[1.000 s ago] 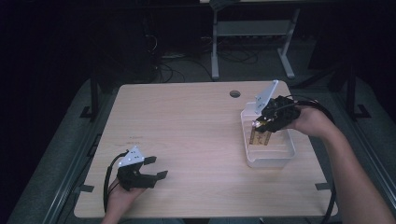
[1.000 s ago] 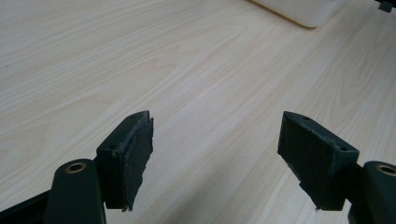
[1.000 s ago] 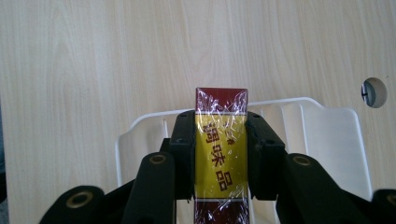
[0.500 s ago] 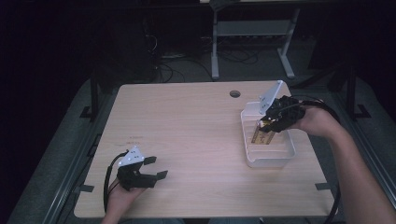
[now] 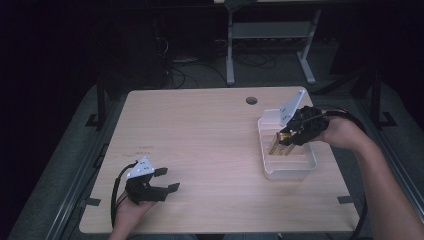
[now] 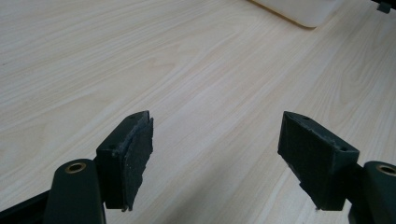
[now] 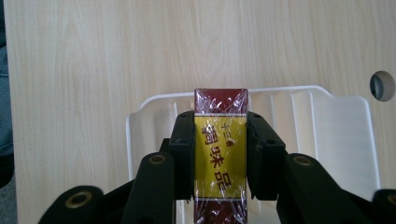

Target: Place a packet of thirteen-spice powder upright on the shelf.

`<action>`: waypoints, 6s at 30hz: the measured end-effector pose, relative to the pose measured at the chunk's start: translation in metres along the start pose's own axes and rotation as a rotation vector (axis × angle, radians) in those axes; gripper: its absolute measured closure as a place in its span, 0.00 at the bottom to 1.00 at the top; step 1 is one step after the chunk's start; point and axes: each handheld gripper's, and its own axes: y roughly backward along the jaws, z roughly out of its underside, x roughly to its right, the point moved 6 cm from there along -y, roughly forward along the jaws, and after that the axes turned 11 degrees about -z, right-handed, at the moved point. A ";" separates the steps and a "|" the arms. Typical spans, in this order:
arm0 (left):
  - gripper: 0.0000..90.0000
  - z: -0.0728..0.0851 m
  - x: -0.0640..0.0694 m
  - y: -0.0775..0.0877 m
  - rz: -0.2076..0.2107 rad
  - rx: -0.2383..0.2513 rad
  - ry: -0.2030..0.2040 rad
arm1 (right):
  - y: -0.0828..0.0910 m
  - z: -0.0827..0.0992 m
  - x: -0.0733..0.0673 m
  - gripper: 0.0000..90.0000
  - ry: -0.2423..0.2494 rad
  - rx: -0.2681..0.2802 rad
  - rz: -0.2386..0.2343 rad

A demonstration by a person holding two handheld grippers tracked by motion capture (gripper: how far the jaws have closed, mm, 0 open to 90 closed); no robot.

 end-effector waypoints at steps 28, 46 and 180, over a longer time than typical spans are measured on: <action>0.28 0.000 0.000 0.000 0.006 -0.004 -0.001 | -0.029 0.015 0.014 0.61 -0.147 0.029 -0.036; 0.28 0.000 0.000 0.001 0.003 0.000 0.002 | -0.025 0.016 0.011 0.67 -0.186 0.093 -0.050; 0.25 0.000 0.008 -0.003 0.018 -0.024 -0.051 | -0.166 -0.061 -0.117 0.32 -0.227 0.449 -0.148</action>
